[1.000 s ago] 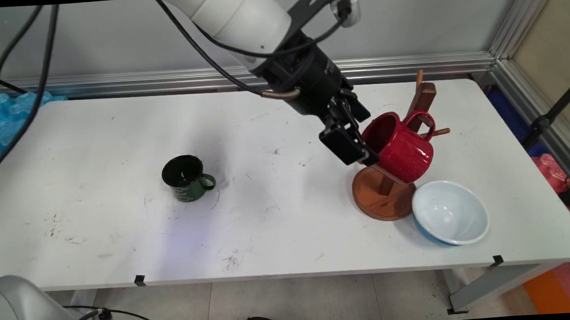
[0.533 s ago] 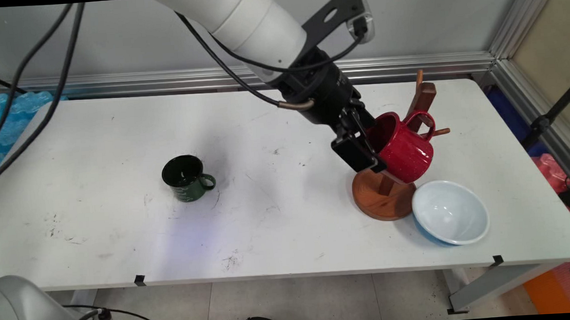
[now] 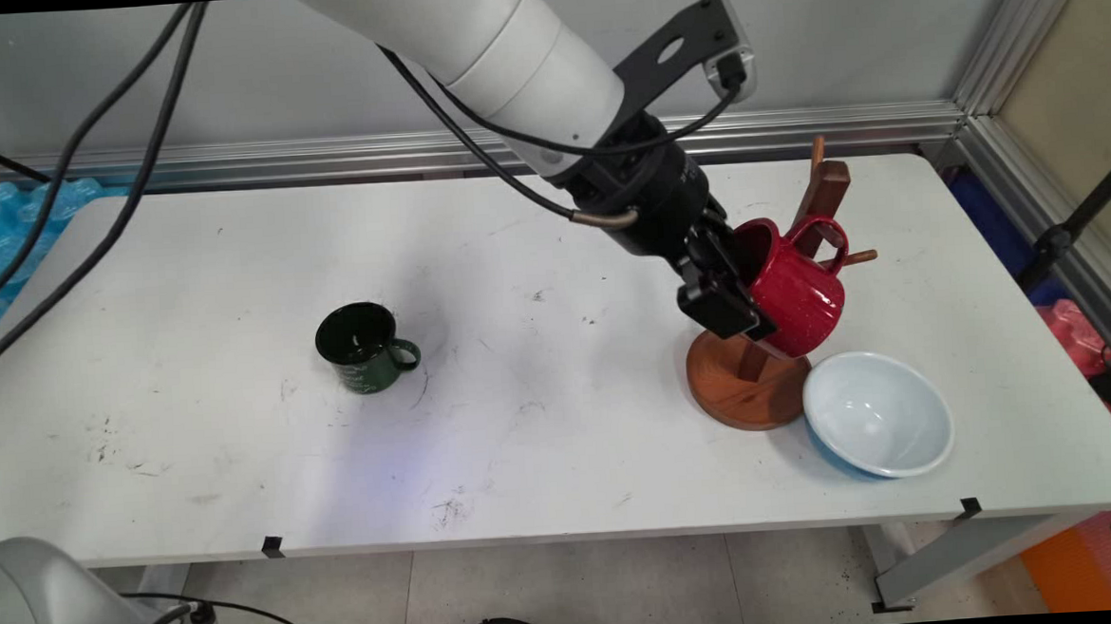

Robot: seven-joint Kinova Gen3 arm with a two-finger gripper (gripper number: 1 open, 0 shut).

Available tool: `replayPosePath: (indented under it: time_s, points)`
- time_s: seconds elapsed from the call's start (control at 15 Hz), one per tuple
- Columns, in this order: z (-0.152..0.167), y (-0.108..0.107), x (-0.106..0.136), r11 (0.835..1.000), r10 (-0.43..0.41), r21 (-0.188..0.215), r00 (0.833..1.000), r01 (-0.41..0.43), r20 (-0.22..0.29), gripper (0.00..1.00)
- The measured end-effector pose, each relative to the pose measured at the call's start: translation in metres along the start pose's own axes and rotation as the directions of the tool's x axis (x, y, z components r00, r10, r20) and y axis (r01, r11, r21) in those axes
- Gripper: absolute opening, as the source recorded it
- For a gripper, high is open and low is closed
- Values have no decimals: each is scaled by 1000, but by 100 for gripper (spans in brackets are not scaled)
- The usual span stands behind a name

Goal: Pick up the red mug from the rack, then place the picked object on the table

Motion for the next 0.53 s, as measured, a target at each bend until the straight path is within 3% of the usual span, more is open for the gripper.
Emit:
replayPosePath:
  time_s: [0.53]
  points:
    - [6, 0, -1, 1000, -21, -22, 1000, 21, 4, 0]
